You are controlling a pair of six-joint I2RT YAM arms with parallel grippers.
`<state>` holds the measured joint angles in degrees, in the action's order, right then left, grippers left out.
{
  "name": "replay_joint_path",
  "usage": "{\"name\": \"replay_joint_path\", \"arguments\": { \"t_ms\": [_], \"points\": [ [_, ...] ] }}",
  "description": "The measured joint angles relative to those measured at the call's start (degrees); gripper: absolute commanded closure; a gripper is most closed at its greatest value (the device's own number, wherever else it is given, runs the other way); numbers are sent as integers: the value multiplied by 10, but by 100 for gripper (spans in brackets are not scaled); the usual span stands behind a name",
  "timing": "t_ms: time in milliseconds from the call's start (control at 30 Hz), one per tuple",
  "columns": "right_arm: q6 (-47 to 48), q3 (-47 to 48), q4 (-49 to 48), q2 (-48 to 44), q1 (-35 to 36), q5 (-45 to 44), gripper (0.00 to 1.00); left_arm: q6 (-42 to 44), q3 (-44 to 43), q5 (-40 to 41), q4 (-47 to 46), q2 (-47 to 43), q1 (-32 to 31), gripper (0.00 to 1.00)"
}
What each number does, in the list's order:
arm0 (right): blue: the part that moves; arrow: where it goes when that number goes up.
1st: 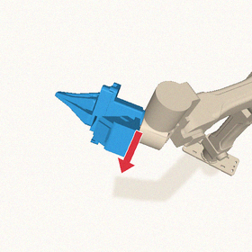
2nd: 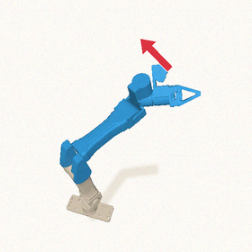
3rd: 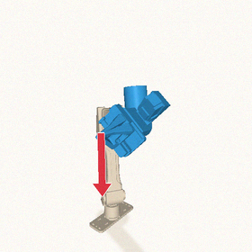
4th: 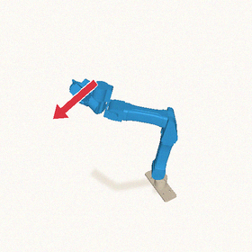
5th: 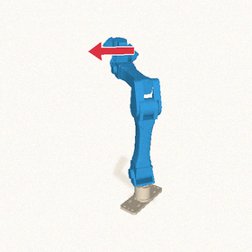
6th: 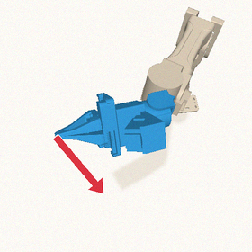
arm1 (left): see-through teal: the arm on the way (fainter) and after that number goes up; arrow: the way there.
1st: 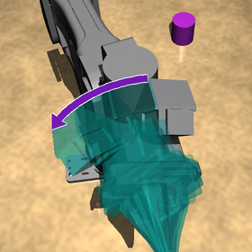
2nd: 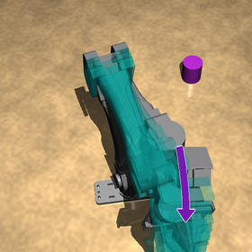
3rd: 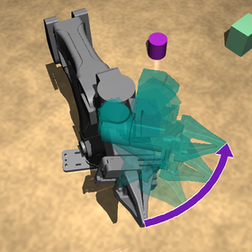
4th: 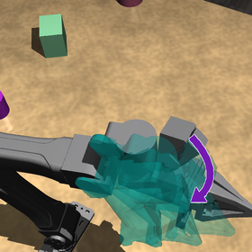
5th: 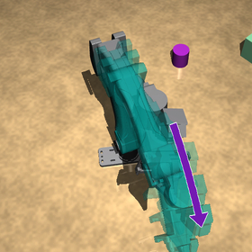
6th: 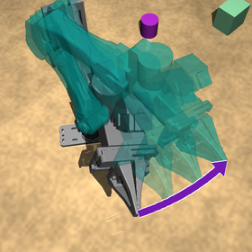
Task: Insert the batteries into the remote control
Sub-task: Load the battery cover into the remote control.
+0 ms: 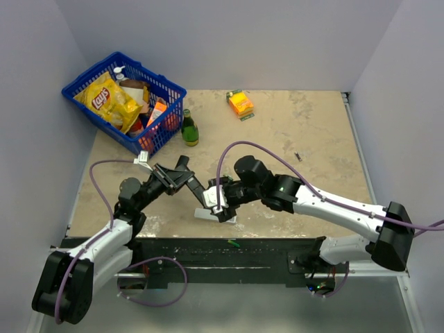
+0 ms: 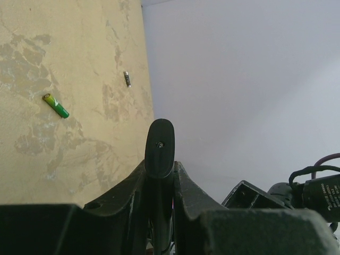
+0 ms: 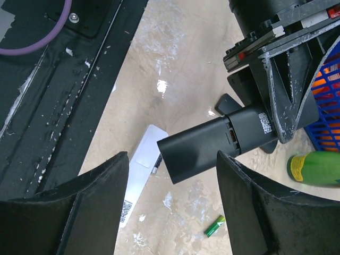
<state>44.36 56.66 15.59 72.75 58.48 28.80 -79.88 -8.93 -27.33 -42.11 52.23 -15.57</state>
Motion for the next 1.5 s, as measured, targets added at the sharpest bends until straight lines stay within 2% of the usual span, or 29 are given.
{"name": "replay_joint_path", "arguments": {
  "t_ms": [800, 1133, 1500],
  "points": [
    [18, 0, -6, 31, 0, 10, 34, -6, -1, -17, -9, -11, 0, 100],
    [22, 7, -14, 42, 0, 10, 43, -7, -1, -20, -10, -13, 0, 100],
    [23, 9, -26, 42, 0, 10, 47, -22, -1, -25, -20, -13, 0, 100]
  ]
}}
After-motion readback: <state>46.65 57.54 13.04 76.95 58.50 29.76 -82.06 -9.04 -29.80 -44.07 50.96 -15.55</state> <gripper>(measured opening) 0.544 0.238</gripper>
